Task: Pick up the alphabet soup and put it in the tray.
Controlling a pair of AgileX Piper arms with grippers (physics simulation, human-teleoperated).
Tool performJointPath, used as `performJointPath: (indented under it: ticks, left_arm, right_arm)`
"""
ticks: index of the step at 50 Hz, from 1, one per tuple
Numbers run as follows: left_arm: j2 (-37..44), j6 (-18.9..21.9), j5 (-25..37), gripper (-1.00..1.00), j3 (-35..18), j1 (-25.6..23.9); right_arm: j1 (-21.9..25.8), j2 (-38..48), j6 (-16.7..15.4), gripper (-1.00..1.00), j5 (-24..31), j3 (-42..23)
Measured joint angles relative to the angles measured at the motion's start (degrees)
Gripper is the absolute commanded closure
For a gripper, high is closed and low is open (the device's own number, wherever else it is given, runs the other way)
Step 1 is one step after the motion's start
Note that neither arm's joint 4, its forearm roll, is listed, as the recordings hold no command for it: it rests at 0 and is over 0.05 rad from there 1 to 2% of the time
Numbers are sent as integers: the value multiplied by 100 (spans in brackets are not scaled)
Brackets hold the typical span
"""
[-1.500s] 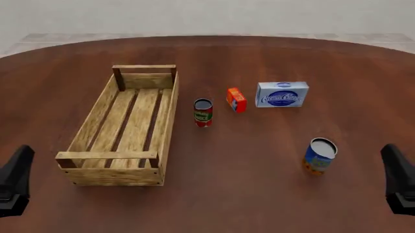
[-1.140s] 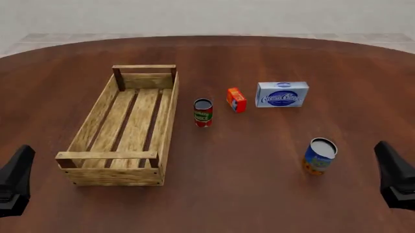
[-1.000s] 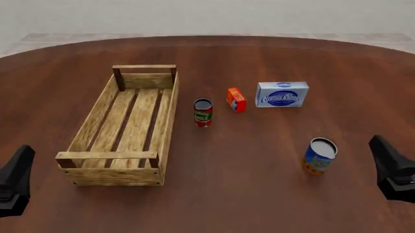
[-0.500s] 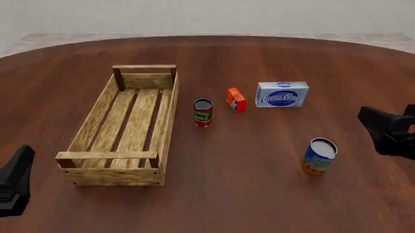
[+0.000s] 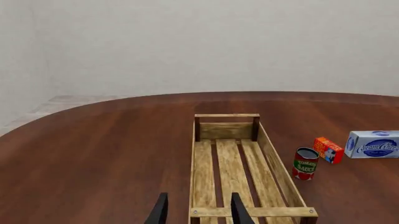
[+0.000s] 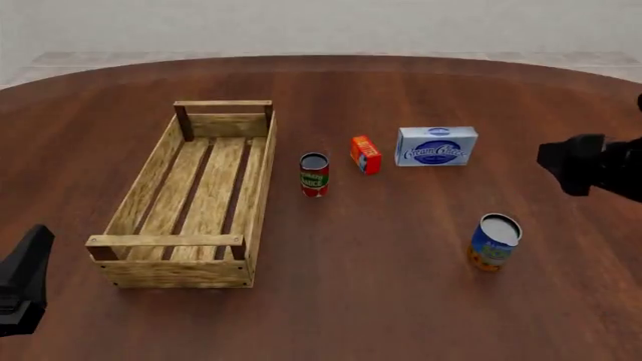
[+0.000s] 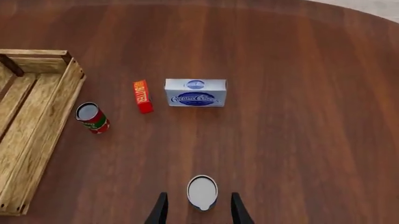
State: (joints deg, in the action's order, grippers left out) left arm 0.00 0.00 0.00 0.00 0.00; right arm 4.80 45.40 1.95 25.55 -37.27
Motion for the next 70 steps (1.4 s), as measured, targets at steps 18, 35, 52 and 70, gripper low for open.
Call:
performJointPath:
  ticks: [18,35,52,70]
  left_arm:
    - [0,0,0,-100,0,0]
    - [0,0,0,-100,0,0]
    - [0,0,0,-100,0,0]
    - [0,0,0,-100,0,0]
  right_arm:
    - [29,1005,168,-100,-500,151]
    - [7,1529,308,-100,-1042,503]
    - [8,1908,400,-100,-1457,699]
    - [10,2353,490,-100,-1942,892]
